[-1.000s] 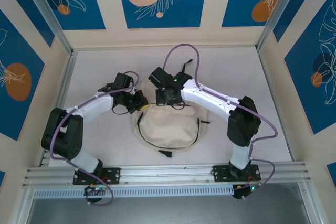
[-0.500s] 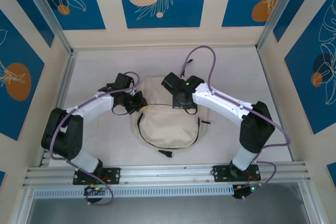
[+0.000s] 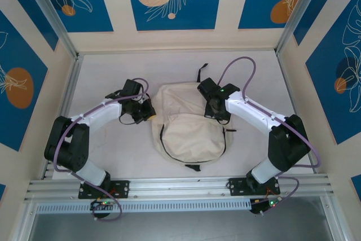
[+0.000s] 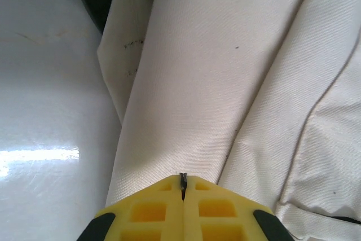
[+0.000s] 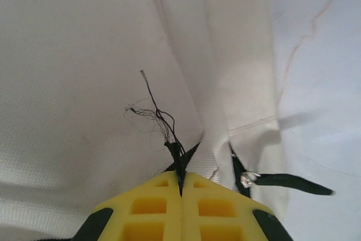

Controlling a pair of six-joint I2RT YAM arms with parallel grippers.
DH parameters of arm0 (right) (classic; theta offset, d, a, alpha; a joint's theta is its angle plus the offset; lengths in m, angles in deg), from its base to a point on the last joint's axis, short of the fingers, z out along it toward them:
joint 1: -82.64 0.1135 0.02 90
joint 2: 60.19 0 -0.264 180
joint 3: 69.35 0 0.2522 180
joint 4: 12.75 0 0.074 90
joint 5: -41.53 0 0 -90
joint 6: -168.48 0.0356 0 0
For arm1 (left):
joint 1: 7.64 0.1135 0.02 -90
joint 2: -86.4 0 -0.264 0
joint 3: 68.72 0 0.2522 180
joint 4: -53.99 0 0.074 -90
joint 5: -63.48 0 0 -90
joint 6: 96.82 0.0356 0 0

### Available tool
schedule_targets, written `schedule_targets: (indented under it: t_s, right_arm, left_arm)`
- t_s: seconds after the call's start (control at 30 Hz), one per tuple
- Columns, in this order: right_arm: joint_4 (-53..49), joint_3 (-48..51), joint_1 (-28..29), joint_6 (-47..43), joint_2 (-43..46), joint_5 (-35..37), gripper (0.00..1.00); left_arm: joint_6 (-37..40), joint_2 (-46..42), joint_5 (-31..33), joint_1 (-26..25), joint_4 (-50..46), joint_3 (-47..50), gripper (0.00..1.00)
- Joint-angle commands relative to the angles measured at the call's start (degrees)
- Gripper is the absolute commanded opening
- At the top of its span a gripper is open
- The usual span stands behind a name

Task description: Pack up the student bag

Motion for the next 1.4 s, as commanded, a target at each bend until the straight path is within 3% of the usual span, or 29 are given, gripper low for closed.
schedule_targets:
  t_s: [0.0,0.17,0.27,0.57,0.7,0.83,1.13,1.37]
  right_arm:
    - [6.26,0.47,0.83,-6.52,1.81,-9.37,0.00]
    - [11.17,-2.81,2.80,-11.75,3.55,-17.53,0.00]
    - [12.81,-4.87,3.34,-11.93,3.09,-22.52,0.00]
    - [20.23,-5.55,5.67,-9.54,0.20,-34.47,0.00]
    - [20.73,-5.40,6.19,-8.79,0.11,-34.61,0.00]
    - [17.96,-4.32,5.52,-8.08,2.19,-28.41,0.00]
    - [6.38,-3.55,3.40,-5.03,8.67,-11.34,0.00]
    - [3.31,2.58,-4.85,-2.24,10.89,-6.31,0.00]
  left_arm:
    - [2.68,-1.55,-3.19,-0.44,0.06,-2.51,0.05]
    - [2.78,-2.81,-3.66,-3.97,-0.40,-4.75,0.43]
    - [-0.66,-2.71,-5.27,-5.48,3.52,-3.29,0.56]
    - [-6.54,2.20,-6.74,-9.66,9.24,-2.85,0.61]
    - [-8.39,3.62,-6.22,-9.90,10.27,-2.37,0.57]
    - [-9.03,4.54,-5.54,-10.04,9.96,-2.51,0.46]
    - [-5.82,6.50,-0.81,-10.62,3.22,-3.50,0.00]
    - [-3.69,5.68,3.80,-10.57,-0.92,-3.29,0.00]
